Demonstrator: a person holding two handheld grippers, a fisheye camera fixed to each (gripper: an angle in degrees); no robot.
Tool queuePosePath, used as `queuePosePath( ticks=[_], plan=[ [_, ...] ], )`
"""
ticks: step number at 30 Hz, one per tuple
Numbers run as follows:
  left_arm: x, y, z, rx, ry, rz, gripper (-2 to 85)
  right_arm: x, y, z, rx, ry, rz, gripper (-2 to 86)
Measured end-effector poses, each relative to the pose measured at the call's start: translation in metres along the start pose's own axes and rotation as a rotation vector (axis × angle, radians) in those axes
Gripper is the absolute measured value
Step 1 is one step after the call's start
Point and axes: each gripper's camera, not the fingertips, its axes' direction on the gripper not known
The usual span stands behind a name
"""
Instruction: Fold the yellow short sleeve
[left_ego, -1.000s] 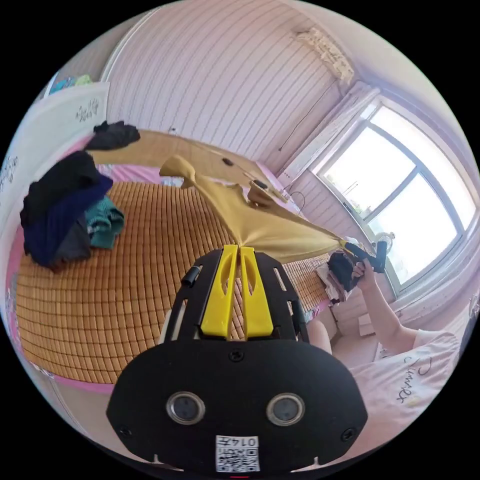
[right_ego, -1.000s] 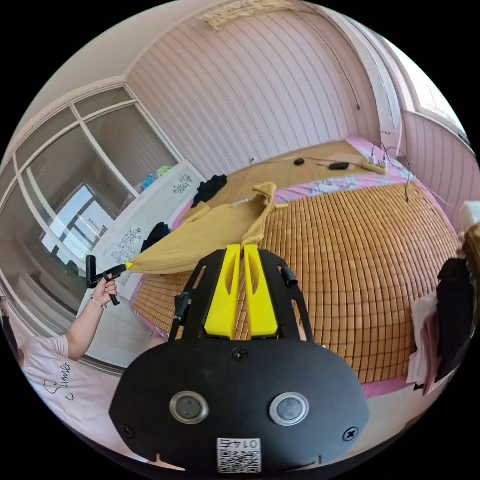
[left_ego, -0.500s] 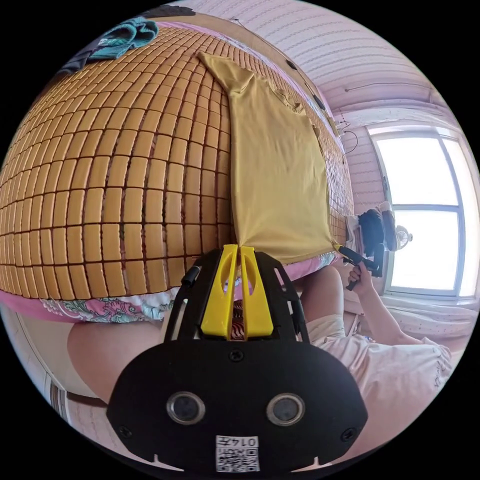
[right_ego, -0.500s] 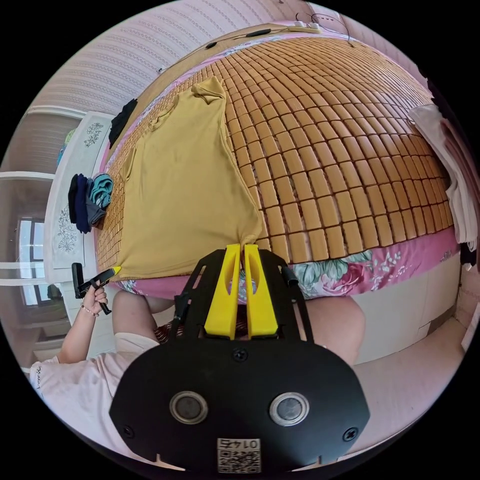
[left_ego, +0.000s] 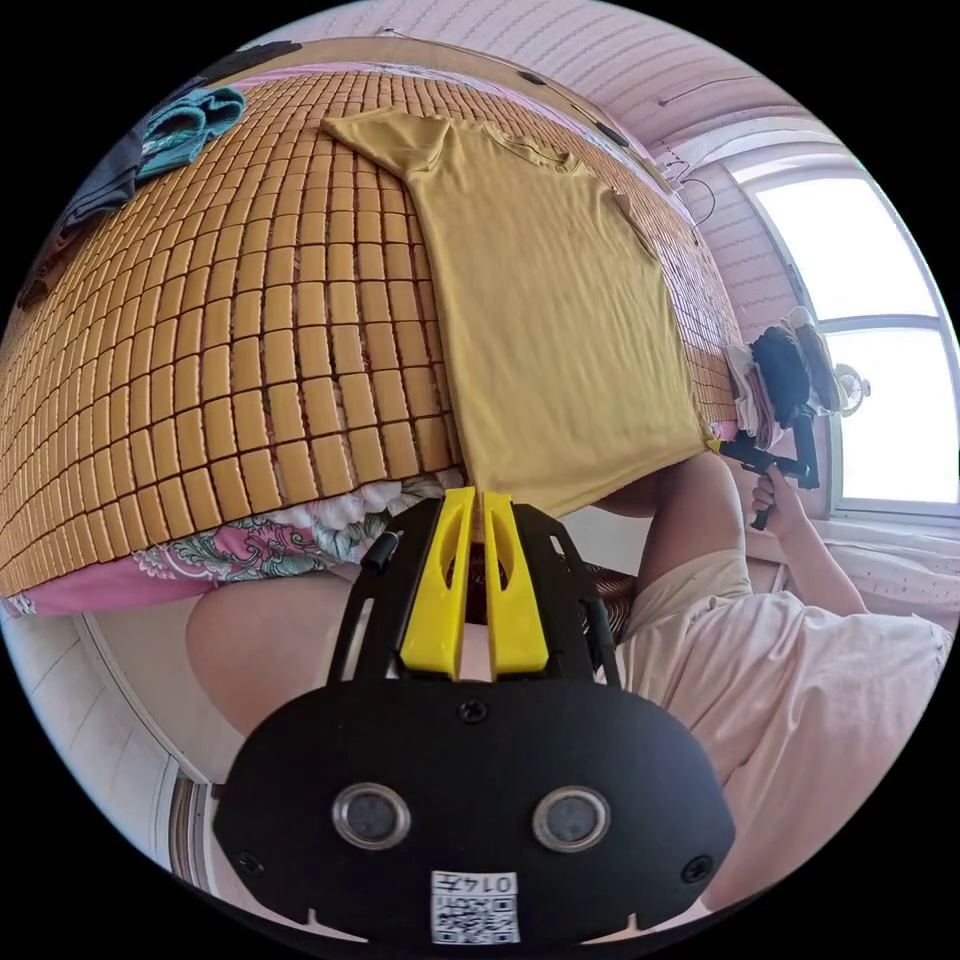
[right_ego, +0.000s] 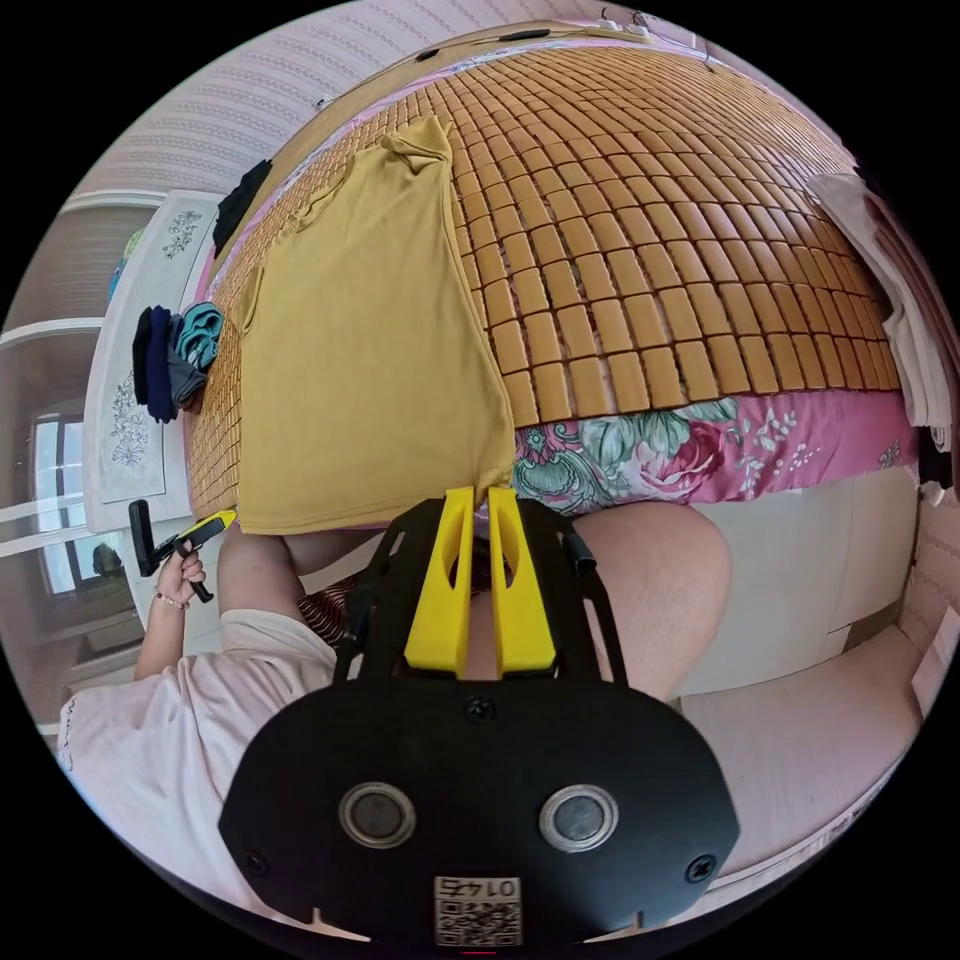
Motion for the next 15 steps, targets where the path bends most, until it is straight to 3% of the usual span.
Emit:
queuePosePath(
  ticks=[9,15],
  plan=[
    [-0.030,0.014,0.027,0.116,-0.034,0.066,-0.9,-0.070,-0.038,-0.040,0.140,0.210,-0.149,2.1],
    [-0.013,-0.050,0.061,0.192,-0.020,0.225,-1.0,-0.146,-0.159,-0.054,0.240,0.262,-0.347,3.7]
  ],
)
